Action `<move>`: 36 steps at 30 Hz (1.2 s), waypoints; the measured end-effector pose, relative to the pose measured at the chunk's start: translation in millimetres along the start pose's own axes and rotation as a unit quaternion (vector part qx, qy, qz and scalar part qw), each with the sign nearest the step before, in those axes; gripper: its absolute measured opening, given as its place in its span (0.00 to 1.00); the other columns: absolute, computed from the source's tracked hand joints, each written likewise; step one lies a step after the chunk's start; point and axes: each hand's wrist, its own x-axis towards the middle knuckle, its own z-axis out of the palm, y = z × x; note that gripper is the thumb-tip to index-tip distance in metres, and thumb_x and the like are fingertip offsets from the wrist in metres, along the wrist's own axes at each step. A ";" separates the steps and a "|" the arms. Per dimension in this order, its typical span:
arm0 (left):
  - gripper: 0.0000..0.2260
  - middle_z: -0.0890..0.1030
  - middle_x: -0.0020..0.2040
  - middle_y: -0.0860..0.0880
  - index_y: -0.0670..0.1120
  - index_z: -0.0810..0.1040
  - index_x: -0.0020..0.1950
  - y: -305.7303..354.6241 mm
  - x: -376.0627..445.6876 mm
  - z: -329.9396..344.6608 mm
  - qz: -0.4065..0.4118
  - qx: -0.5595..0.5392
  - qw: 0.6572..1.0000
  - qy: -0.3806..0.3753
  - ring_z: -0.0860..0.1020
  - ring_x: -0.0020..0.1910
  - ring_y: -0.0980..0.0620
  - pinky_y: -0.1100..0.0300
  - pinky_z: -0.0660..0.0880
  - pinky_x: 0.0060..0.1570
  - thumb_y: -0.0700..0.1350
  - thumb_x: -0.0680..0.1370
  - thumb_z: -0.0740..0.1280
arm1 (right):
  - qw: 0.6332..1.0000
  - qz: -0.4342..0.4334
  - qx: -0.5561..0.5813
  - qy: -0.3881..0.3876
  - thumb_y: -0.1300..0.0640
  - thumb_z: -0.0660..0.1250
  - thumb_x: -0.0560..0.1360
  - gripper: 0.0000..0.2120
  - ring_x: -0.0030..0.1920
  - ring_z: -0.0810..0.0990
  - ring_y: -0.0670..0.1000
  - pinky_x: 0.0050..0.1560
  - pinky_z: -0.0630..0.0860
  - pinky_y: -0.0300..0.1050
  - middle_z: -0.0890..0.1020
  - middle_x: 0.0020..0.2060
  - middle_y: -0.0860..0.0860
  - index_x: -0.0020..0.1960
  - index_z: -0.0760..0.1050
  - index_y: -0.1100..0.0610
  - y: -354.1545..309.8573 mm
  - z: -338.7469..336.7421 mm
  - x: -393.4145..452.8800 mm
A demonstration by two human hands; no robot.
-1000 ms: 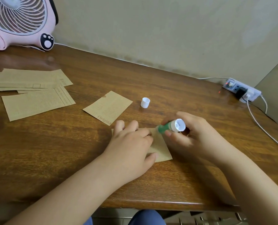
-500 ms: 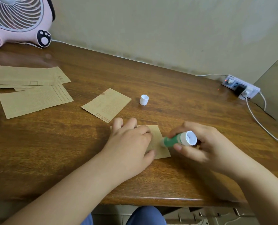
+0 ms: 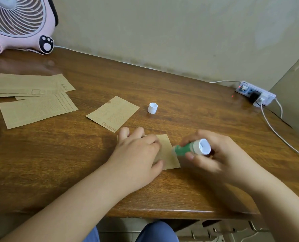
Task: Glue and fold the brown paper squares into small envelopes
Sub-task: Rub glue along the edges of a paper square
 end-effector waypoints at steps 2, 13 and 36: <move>0.22 0.69 0.65 0.60 0.54 0.70 0.69 0.4 0.2 -0.5 0.000 0.001 1.000 -0.005 0.62 0.58 0.55 0.53 0.53 0.56 0.60 0.79 0.52 | 0.999 0.010 -0.011 0.030 0.46 0.64 0.73 0.09 0.44 0.78 0.43 0.42 0.71 0.31 0.80 0.44 0.42 0.51 0.76 0.46 3.1 1.6 12.8; 0.20 0.70 0.65 0.61 0.55 0.71 0.68 -0.7 0.7 0.8 0.003 -0.011 1.000 0.008 0.63 0.58 0.55 0.54 0.51 0.55 0.60 0.79 0.54 | 1.000 0.002 0.014 -0.021 0.46 0.65 0.72 0.08 0.43 0.78 0.45 0.42 0.71 0.34 0.79 0.43 0.43 0.51 0.76 0.45 -4.2 5.5 -15.0; 0.20 0.58 0.51 0.52 0.57 0.66 0.71 4.2 -7.3 -4.3 -0.003 0.048 0.999 0.001 0.59 0.58 0.50 0.49 0.51 0.59 0.57 0.81 0.50 | 0.997 0.048 -0.062 -0.006 0.46 0.64 0.74 0.13 0.42 0.76 0.49 0.42 0.72 0.47 0.78 0.41 0.50 0.48 0.77 0.56 6.6 10.6 24.2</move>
